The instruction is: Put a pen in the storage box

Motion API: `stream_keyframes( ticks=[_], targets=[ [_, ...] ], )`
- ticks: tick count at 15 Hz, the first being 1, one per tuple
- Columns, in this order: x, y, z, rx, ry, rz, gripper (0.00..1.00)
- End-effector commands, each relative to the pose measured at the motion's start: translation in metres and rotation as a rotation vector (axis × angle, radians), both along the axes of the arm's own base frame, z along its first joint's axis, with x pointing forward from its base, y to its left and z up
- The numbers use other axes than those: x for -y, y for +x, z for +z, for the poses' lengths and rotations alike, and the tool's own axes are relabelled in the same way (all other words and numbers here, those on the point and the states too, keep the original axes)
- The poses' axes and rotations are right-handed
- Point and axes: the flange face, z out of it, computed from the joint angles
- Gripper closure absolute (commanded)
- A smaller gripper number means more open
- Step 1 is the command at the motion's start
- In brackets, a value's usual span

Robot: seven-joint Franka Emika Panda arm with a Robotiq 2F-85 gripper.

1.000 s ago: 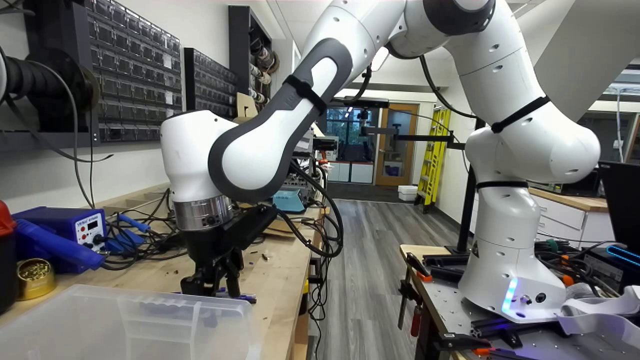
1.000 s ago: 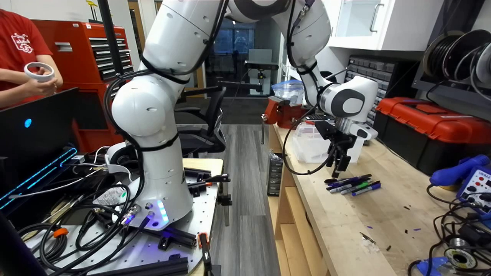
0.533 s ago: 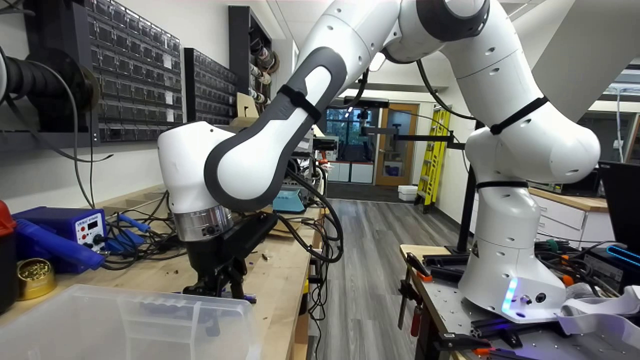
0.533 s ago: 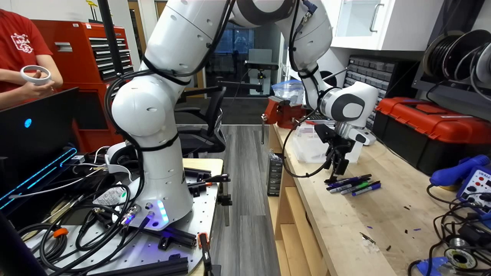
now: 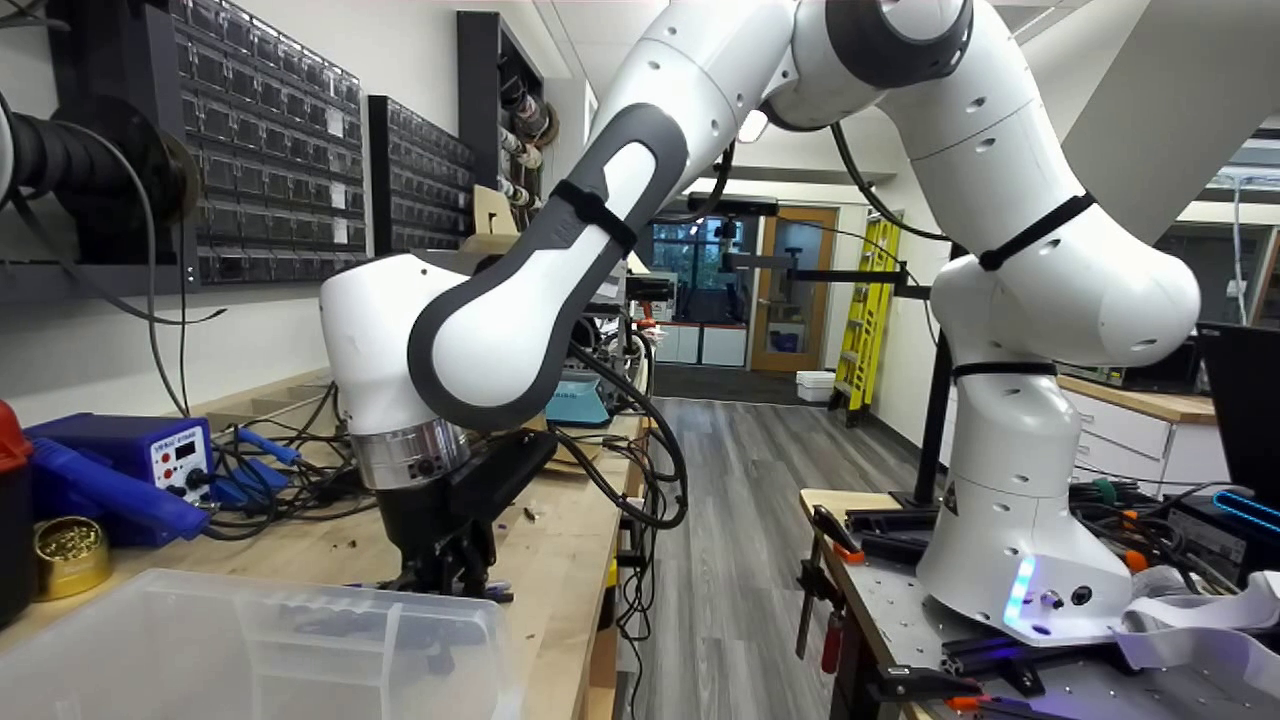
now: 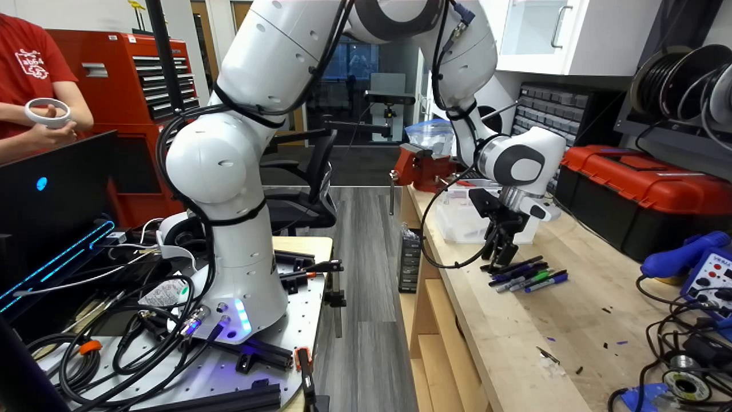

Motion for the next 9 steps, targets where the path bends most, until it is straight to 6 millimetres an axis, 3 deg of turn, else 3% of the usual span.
stream_keyframes(
  ticks=[1,6,9],
  targets=[
    [0.0045,0.0060,0.0037,-0.008,0.020,-0.003,0.60],
    [0.0060,0.0079,0.0088,0.001,0.028,-0.003,0.93],
    [0.0094,0.0077,0.0125,0.002,0.039,0.005,0.99]
  ],
)
